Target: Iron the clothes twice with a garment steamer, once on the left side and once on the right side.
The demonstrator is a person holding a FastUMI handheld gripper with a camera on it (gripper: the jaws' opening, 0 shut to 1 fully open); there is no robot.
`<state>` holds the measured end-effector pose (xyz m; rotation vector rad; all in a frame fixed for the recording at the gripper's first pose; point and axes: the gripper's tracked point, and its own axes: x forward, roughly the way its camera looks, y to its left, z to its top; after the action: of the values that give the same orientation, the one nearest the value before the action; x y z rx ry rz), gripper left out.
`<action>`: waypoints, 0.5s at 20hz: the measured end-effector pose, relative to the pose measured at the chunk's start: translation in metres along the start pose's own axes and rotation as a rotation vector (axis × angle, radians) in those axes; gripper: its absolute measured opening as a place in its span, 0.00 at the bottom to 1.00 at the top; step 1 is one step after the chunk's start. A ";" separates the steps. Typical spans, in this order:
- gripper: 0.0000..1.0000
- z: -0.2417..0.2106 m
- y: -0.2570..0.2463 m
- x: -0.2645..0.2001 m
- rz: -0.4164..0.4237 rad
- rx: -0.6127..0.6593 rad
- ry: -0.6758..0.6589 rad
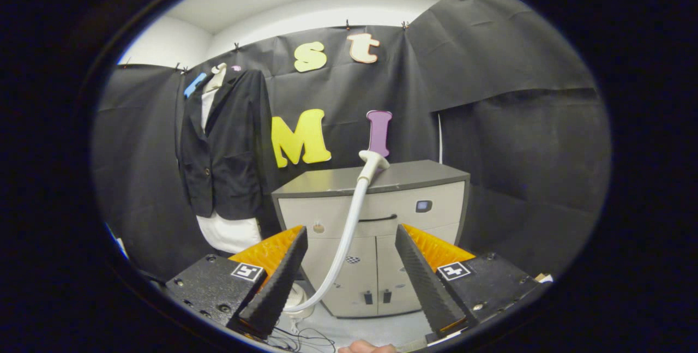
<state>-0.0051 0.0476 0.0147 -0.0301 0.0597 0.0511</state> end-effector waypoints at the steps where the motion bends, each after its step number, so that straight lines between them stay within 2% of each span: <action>1: 1.00 -0.003 0.002 0.001 -0.007 0.003 0.015; 4: 1.00 -0.010 0.014 0.008 -0.028 0.039 0.042; 7: 1.00 -0.027 0.023 0.021 -0.058 0.064 0.125; 10: 1.00 -0.025 0.033 0.029 -0.099 0.086 0.142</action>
<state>0.0209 0.0813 -0.0128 0.0492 0.2024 -0.0526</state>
